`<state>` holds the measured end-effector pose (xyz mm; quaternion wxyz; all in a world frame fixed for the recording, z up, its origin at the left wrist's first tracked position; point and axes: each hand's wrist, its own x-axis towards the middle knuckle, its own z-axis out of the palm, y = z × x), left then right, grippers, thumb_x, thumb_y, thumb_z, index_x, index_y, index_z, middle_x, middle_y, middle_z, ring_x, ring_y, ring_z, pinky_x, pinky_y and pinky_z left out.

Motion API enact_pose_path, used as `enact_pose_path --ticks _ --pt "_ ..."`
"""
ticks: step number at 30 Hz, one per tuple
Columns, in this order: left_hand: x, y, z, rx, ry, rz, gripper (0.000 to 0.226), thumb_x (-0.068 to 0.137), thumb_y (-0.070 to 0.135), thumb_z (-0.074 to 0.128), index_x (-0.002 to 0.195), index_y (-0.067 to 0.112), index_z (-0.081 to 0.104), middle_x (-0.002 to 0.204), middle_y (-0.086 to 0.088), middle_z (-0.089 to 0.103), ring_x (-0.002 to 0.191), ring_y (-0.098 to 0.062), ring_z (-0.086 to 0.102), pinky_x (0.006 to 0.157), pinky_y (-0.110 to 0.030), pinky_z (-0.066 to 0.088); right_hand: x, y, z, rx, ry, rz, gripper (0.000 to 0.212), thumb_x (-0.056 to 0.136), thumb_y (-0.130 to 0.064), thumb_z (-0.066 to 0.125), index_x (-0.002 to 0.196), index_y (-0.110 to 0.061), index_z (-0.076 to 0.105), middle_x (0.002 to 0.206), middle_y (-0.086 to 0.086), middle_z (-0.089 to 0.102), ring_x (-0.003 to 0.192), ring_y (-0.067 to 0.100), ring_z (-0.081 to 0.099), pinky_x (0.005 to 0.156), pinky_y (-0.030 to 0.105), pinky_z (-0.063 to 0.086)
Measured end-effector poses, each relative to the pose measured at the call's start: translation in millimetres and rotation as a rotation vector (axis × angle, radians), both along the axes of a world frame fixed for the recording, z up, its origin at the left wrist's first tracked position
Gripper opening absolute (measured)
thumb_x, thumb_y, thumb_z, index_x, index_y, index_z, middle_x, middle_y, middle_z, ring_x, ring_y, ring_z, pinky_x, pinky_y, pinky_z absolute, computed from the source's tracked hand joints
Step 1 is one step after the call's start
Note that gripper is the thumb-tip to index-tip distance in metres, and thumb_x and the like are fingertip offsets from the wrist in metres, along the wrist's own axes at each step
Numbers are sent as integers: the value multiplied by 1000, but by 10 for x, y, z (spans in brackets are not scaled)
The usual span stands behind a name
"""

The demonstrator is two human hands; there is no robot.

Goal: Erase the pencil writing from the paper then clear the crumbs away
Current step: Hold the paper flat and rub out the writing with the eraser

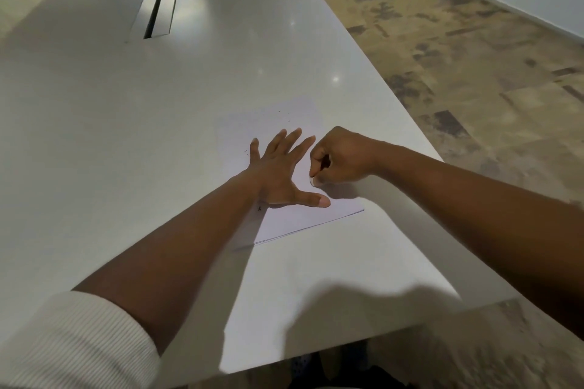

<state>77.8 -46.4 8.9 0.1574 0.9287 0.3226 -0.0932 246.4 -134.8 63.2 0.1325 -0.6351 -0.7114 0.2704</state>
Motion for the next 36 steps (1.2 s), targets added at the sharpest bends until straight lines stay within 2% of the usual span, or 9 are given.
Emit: enact_pose_path --ticks 4,7,15,23,28,33,36 --pt "4 0 -3 10 8 -1 146 38 114 31 159 46 -15 169 13 -24 153 -13 -29 118 -63 -21 163 -17 26 -52 -24 -48 6 77 -23 80 76 -18 77 79 -14 72 78 3 65 75 23 52" --pt "-4 -9 0 1 3 7 147 37 114 30 160 46 -14 169 14 -24 153 -12 -29 118 -62 -21 263 -30 31 -76 -27 -86 4 77 -22 80 75 -20 77 78 -16 71 78 3 65 74 23 50" --pt "-3 3 -4 10 15 -7 147 37 114 27 159 45 -16 169 12 -25 154 -14 -29 118 -65 -19 53 0 -18 -8 26 -57 4 78 -17 79 80 -14 78 81 -10 73 73 1 64 76 23 53" --pt "-6 2 -2 -18 -22 -2 146 40 113 33 160 45 -15 169 14 -25 153 -12 -30 118 -63 -22 164 77 -107 93 135 -248 9 77 -16 79 85 -13 77 83 -7 74 77 2 66 76 23 54" --pt "-2 4 33 -49 20 -4 148 53 105 49 159 31 -25 167 13 -29 150 -10 -35 117 -61 -25 129 209 -147 68 131 -246 13 78 -19 79 88 -14 74 85 -10 71 81 3 65 75 21 51" --pt "11 63 163 -138 94 -25 146 65 91 62 158 25 -30 166 9 -34 149 -13 -38 118 -61 -24 82 350 -101 17 33 -204 16 78 -18 77 89 -8 70 92 1 71 89 16 66 82 35 55" --pt "14 116 209 -178 91 -34 145 67 86 67 160 25 -26 168 9 -28 151 -13 -34 120 -60 -22 72 401 -54 -26 -21 -178 14 78 -19 76 84 -9 68 90 0 70 89 17 65 81 36 54"
